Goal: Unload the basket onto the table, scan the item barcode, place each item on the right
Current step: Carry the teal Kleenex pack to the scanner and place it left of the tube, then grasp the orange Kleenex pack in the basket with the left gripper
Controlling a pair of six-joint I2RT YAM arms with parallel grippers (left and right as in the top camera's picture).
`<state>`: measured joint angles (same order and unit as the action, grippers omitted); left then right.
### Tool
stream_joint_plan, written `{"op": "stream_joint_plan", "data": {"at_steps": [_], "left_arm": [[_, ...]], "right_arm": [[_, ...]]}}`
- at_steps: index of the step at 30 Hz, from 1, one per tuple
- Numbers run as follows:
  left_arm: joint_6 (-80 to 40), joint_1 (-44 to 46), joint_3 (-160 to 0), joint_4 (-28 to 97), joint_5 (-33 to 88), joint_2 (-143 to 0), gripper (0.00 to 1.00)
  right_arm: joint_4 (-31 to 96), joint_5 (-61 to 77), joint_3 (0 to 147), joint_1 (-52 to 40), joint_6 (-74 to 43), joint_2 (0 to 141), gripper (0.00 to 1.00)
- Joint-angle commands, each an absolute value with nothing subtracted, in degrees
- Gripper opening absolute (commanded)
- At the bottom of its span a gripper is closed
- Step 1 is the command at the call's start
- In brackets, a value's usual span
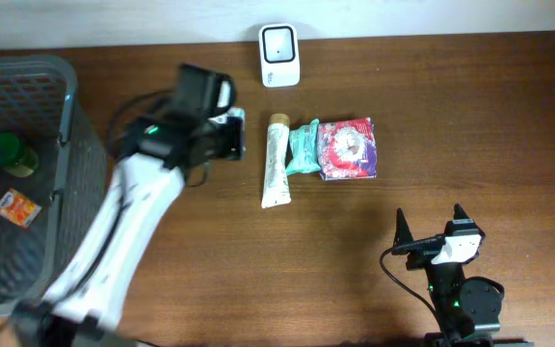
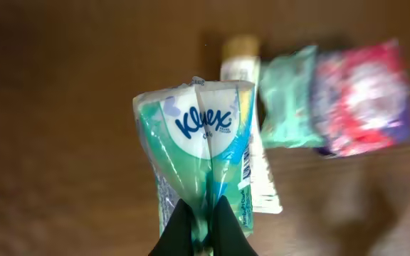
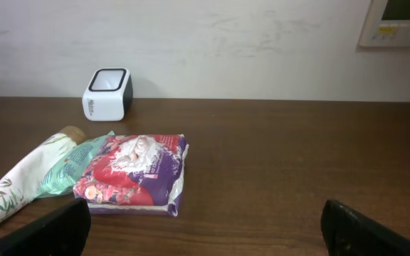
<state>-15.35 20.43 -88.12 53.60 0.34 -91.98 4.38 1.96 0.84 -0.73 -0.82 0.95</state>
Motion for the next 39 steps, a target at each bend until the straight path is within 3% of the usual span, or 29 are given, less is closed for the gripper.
{"op": "stream_joint_plan", "data": {"at_steps": [1,7,8,10,16,17,20,22,25,30,39], "left_arm": [[-20.34,21.91,-88.05,52.58,-1.3,-103.68,0.0],[-20.1,23.9,-88.05,46.59,-1.34,-118.39,0.0],[-20.1,23.9,-88.05,44.95,-1.34,-119.13,0.06],[-19.75,23.83,-88.29,44.14,-1.54,-119.13,0.69],[-17.08,19.64,-111.22,63.26,-1.39,-110.56,0.9],[-17.06,18.48,-116.53,66.35,-1.32,-106.87,1.0],[-15.03,14.41,-118.89,67.9,-2.72,-98.21,0.99],[-13.8,8.23,-118.89,74.78,-13.13,-91.9,0.99],[-14.85,-9.39,-118.89,80.68,-14.61,-88.16,0.99],[-21.89,-29.21,-118.76,79.11,-14.57,-91.15,0.99],[-21.85,-32.05,-117.73,81.52,-14.9,-110.48,1.0]], "right_arm": [[4.45,1.87,0.32,-0.73,-0.43,0.73,0.98],[4.45,1.87,0.32,-0.73,-0.43,0.73,0.99],[4.45,1.87,0.32,-0.73,-0.43,0.73,0.99],[4.45,1.87,0.32,-0.73,-0.43,0.73,0.98],[4.45,1.87,0.32,-0.73,-0.43,0.73,0.98],[4.45,1.87,0.32,-0.73,-0.43,0.73,0.99],[4.45,1.87,0.32,-0.73,-0.43,0.73,0.99],[4.45,1.87,0.32,-0.73,-0.43,0.73,0.99],[4.47,1.87,0.32,-0.73,-0.43,0.73,0.98],[4.45,1.87,0.32,-0.73,-0.43,0.73,0.98],[4.45,1.87,0.32,-0.73,-0.43,0.73,0.99]]}}
